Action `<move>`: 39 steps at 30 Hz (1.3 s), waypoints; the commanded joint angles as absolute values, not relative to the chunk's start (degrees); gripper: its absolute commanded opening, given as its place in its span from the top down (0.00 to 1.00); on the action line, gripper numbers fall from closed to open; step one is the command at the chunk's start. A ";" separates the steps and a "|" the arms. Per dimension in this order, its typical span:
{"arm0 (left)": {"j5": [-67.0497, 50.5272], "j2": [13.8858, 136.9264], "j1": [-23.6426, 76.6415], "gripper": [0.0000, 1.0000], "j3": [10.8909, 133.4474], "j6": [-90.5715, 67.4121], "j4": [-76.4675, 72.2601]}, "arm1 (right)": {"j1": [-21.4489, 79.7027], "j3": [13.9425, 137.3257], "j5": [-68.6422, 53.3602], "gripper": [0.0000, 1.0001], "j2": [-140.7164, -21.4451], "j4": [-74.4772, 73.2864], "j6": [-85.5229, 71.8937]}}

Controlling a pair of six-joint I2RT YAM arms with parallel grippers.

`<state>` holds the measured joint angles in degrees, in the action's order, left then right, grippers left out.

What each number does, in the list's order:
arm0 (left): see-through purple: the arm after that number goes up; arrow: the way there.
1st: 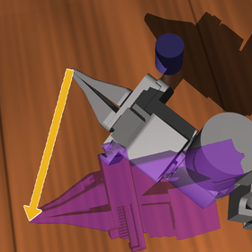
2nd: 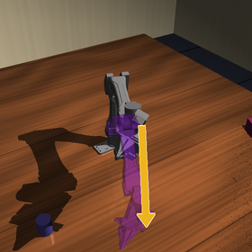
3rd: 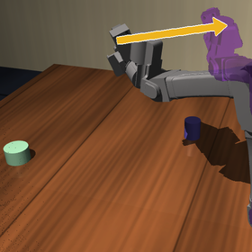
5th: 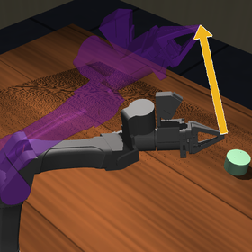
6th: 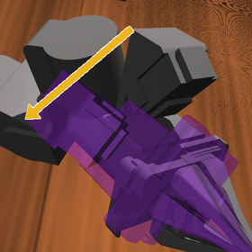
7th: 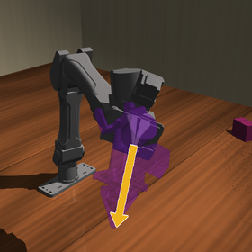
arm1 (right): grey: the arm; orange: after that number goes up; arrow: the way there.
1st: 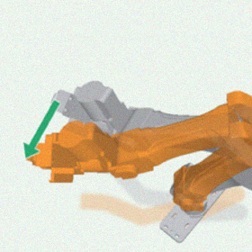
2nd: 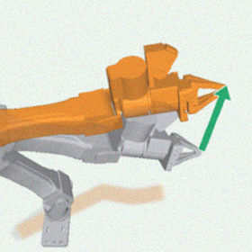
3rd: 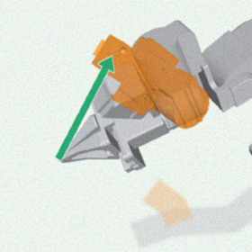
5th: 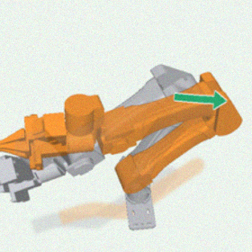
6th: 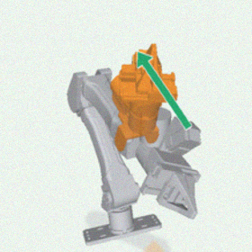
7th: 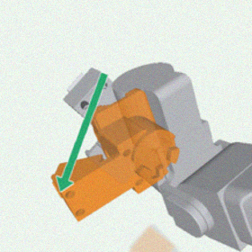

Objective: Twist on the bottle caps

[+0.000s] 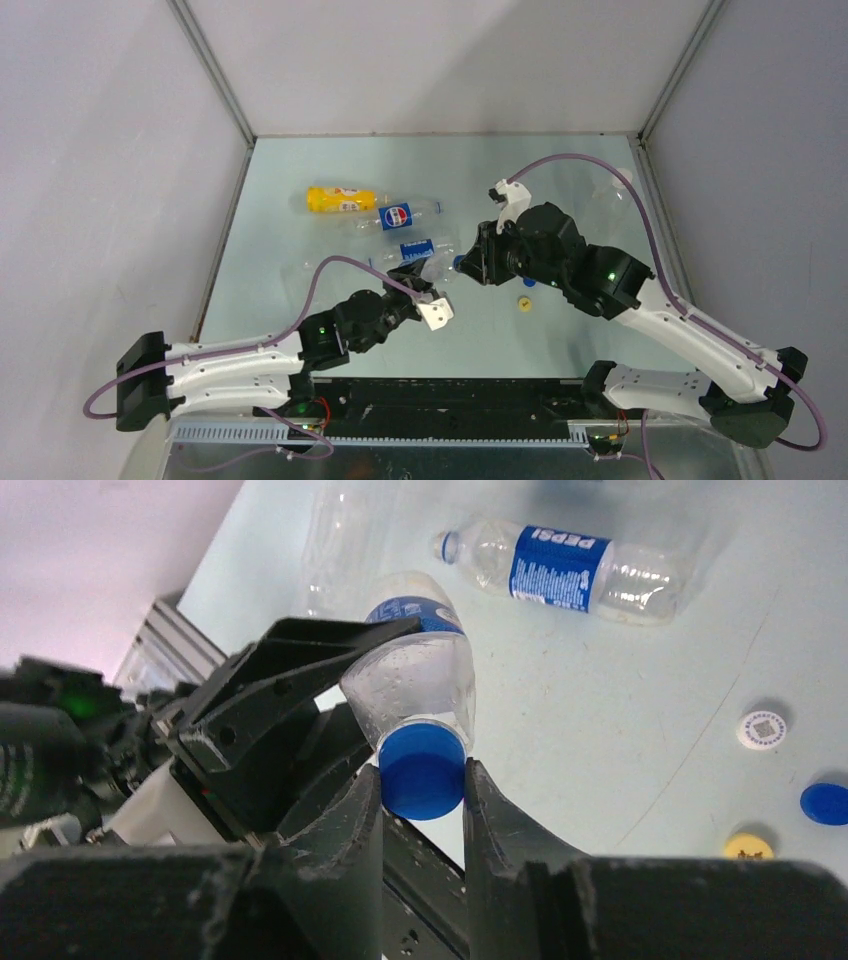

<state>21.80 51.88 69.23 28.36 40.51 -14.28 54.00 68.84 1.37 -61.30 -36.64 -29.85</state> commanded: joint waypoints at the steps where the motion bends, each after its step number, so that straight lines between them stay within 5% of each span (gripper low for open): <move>1: 28.78 52.77 71.00 0.86 29.24 40.20 -26.38 | 54.45 69.61 11.34 0.81 -59.79 -28.14 -36.24; 4: 28.90 52.75 70.31 0.86 29.13 34.98 -23.85 | 54.64 69.63 11.97 0.56 -57.37 -25.52 -28.80; 8: 26.45 52.16 69.36 0.86 28.88 29.11 -21.92 | 54.58 68.14 11.37 0.35 -54.81 -21.21 -21.77; 17: 12.83 51.50 64.89 0.85 28.65 14.51 -23.83 | 54.69 59.64 4.19 0.28 -50.79 -10.60 -12.97; 29: 7.48 53.15 64.12 0.84 30.48 11.29 -26.39 | 55.22 56.96 3.15 0.34 -54.51 -7.80 -12.27; 35: 7.21 53.01 63.63 0.84 30.58 10.14 -27.83 | 55.17 56.51 2.54 0.54 -55.07 -7.90 -12.32; 39: 7.13 53.03 63.15 0.77 30.59 9.40 -28.39 | 55.17 56.51 0.84 0.76 -55.08 -8.15 -11.84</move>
